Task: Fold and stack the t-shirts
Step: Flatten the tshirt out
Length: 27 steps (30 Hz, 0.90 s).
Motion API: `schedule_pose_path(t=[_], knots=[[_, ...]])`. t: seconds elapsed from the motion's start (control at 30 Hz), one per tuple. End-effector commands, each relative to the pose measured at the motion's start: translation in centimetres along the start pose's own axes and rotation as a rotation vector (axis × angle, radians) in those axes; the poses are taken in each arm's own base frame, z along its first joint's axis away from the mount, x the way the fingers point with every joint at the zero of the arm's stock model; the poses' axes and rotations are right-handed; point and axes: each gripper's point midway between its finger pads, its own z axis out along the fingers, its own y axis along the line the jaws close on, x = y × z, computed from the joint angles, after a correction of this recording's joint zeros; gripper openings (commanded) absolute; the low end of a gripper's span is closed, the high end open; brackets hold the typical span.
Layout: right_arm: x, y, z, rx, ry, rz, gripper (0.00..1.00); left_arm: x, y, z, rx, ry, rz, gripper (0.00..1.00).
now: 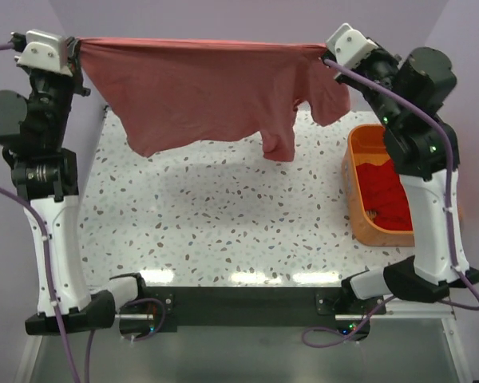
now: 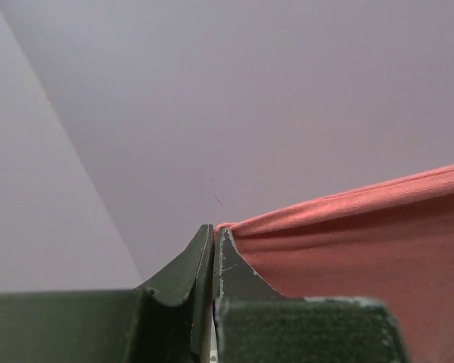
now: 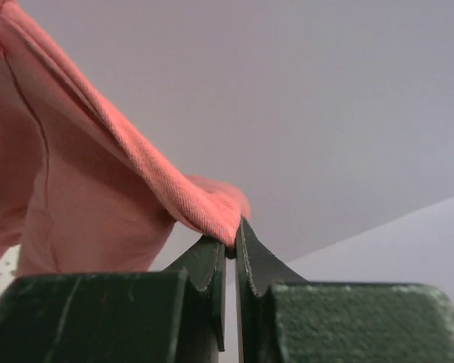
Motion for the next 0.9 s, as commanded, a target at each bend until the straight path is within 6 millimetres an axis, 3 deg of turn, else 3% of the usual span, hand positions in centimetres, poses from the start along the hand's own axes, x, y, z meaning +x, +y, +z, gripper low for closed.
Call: schedule_pose_path(t=[0.0,0.07,0.17,0.27,0.33,0.43,0.47,0.53,0.57,0.6,0.67,0.7,0.77,0.8,0.83,0.87], knots=[[-2.2,-6.4,-5.2,0.231,-0.005,-0.106,0.0,-5.3,5.0,-3.6,-0.268,-0.112,0.116,0.0],[-3.0,-6.9,-6.8,0.243,-0.025,-0.102,0.0,-7.1,5.4,-5.1,-0.302,-0.146,0.135,0.0],[-3.3,-7.8,-7.9,0.271,-0.027,-0.111,0.0,-8.2,5.6,-5.8,-0.319,-0.162,0.152,0.0],[-2.8,-6.9,-6.9,0.25,-0.019,-0.134,0.0,-7.0,5.1,-5.3,-0.283,-0.134,0.17,0.0],[-2.0,-5.2,-5.2,0.21,-0.015,-0.146,0.0,-5.7,4.3,-4.6,-0.234,-0.11,0.177,0.0],[-0.4,-2.7,-2.0,0.167,0.01,-0.171,0.0,-2.4,2.7,-2.5,-0.125,-0.041,0.151,0.0],[1.0,-1.4,0.1,0.149,0.052,-0.186,0.0,-0.3,2.3,-1.4,-0.091,-0.005,0.119,0.0],[1.6,-1.1,2.2,0.161,0.068,-0.184,0.0,1.9,1.7,0.0,-0.048,0.031,0.087,0.0],[2.1,-1.1,3.2,0.171,0.081,-0.18,0.0,4.2,1.6,1.6,-0.033,0.064,0.045,0.0],[2.6,-0.5,5.3,0.169,0.093,-0.171,0.0,5.4,1.6,2.5,-0.029,0.083,0.027,0.0],[2.9,-1.5,7.0,0.214,0.096,-0.148,0.0,7.9,2.0,5.2,-0.034,0.112,-0.038,0.0],[3.2,-1.7,9.1,0.24,0.107,-0.139,0.0,8.3,2.2,6.1,-0.031,0.109,-0.048,0.0],[3.0,-3.2,10.7,0.317,0.097,-0.108,0.0,7.7,3.1,9.0,-0.055,0.044,-0.089,0.0],[2.0,-5.1,11.3,0.409,0.069,-0.082,0.0,7.4,3.5,9.9,-0.065,0.022,-0.095,0.0],[1.7,-5.8,11.8,0.453,0.057,-0.068,0.0,6.6,4.3,10.6,-0.101,-0.009,-0.132,0.0],[1.0,-7.0,11.6,0.508,0.035,-0.049,0.0,4.4,5.3,11.9,-0.118,-0.081,-0.129,0.0]])
